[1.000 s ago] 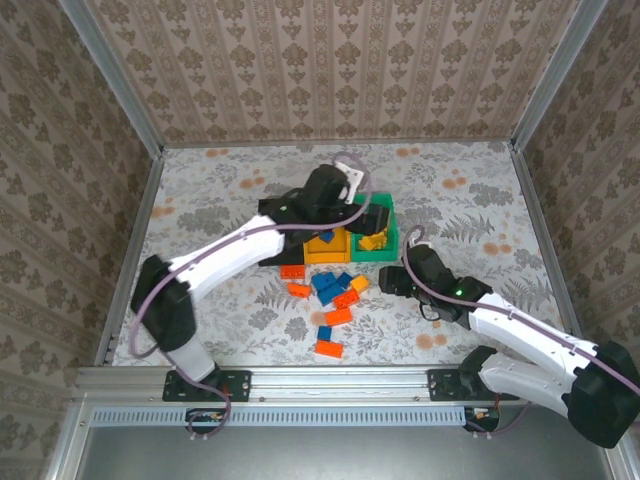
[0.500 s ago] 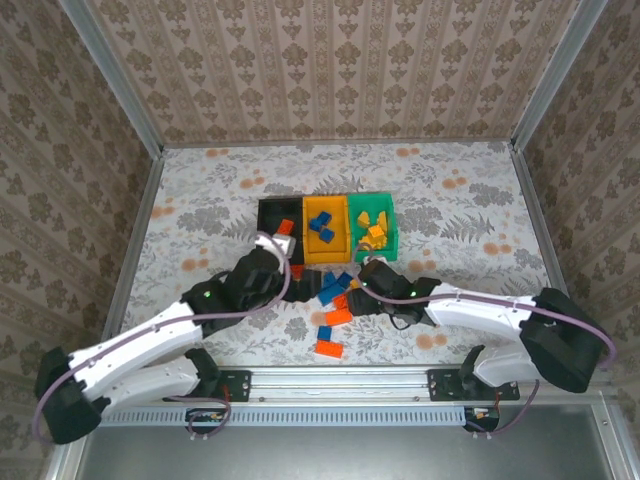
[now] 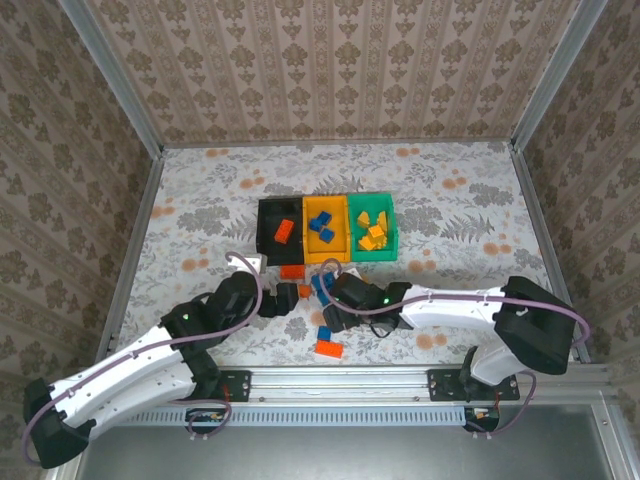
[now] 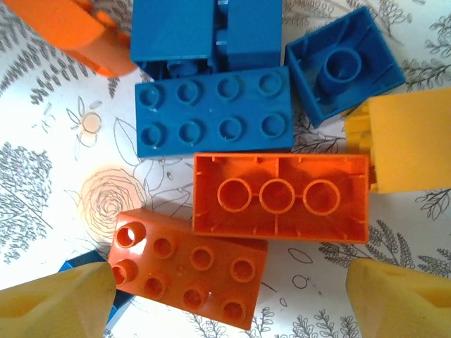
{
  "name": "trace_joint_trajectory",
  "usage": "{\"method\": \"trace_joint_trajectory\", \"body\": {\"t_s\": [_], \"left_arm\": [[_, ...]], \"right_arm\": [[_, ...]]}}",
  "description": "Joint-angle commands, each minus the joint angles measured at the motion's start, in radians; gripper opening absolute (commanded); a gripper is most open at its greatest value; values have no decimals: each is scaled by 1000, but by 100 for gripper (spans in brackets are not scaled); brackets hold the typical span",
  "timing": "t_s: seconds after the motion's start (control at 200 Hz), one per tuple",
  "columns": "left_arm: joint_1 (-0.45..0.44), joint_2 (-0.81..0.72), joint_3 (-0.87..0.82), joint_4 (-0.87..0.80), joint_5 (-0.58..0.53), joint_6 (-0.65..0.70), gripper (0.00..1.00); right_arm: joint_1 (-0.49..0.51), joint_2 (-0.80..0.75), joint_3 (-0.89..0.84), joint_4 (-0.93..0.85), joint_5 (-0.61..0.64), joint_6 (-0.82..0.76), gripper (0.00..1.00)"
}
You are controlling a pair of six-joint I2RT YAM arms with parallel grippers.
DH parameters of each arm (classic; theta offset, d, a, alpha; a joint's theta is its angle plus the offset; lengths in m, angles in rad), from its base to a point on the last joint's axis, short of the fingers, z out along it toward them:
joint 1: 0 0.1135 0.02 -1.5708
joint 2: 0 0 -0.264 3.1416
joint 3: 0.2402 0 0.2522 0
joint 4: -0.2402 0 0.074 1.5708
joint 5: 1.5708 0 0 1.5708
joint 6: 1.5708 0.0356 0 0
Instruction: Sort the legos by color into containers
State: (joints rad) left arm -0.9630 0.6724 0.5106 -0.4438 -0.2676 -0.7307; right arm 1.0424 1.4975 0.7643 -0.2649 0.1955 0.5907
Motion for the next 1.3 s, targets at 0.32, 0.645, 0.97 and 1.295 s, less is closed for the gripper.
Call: {"method": "trace_joint_trajectory", "body": {"t_s": [0.32,0.645,0.97,1.295], "left_arm": [[0,-23,-13,-38,-37,-14,100],[9,-26,-29,-22,-32,-17,100],[19,-39,-44,-34,-34,-28,100],[38,-46,-64,-18,-22,-33,100]], "right_arm": [[-41,-34,-89,-160,159,146,81],[-73,-228,-128,-116,130,100,88],[-77,-36,-69,-53,96,93,90],[-43,-99,-61,-87,42,53,90]]}}
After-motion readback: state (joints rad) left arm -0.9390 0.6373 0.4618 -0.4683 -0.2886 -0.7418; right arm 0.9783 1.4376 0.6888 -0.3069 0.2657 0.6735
